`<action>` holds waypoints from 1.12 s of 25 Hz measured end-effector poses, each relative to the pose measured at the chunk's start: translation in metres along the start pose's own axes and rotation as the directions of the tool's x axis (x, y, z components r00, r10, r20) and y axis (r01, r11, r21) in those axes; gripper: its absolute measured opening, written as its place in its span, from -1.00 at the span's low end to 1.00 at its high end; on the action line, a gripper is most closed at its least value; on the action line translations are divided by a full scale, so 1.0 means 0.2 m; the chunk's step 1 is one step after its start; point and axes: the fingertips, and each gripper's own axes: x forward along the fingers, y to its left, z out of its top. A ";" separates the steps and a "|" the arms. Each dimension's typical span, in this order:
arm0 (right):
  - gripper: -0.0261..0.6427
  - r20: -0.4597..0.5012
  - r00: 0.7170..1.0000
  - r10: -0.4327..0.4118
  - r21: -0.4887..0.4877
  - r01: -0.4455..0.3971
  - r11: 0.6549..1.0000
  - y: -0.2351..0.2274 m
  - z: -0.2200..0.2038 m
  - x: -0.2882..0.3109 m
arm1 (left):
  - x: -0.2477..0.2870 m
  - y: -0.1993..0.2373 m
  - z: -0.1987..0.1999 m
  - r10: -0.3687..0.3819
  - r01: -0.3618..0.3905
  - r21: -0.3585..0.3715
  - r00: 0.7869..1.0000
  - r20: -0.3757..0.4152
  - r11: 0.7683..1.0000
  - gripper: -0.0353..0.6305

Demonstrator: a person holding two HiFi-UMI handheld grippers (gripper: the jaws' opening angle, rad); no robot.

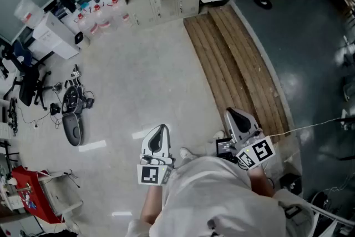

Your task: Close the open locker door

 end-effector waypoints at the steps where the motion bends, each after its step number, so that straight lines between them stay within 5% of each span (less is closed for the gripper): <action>1: -0.84 0.003 1.000 -0.003 0.019 0.003 1.000 0.01 -0.01 -0.02 | -0.02 0.00 0.01 -0.007 0.007 0.010 1.000 0.010 1.000 -0.87; 6: -0.84 0.019 0.999 0.037 0.097 -0.039 0.995 0.08 -0.03 -0.06 | -0.17 -0.04 0.02 0.026 -0.024 -0.023 0.996 0.082 0.999 -0.87; 11: -0.84 0.046 0.988 0.148 0.030 -0.150 0.988 0.09 0.07 -0.01 | -0.21 -0.11 -0.04 0.128 -0.122 -0.072 0.988 0.081 0.990 -0.87; 23: -0.84 0.003 0.963 0.270 -0.040 -0.270 0.962 -0.34 0.10 -0.07 | 0.13 -0.46 -0.04 0.230 -0.230 -0.001 0.971 0.060 0.973 -0.87; 28: -0.84 -0.014 0.951 0.308 0.002 -0.308 0.951 -0.54 0.07 -0.11 | 0.32 -0.65 -0.07 0.227 -0.227 -0.004 0.973 0.051 0.974 -0.87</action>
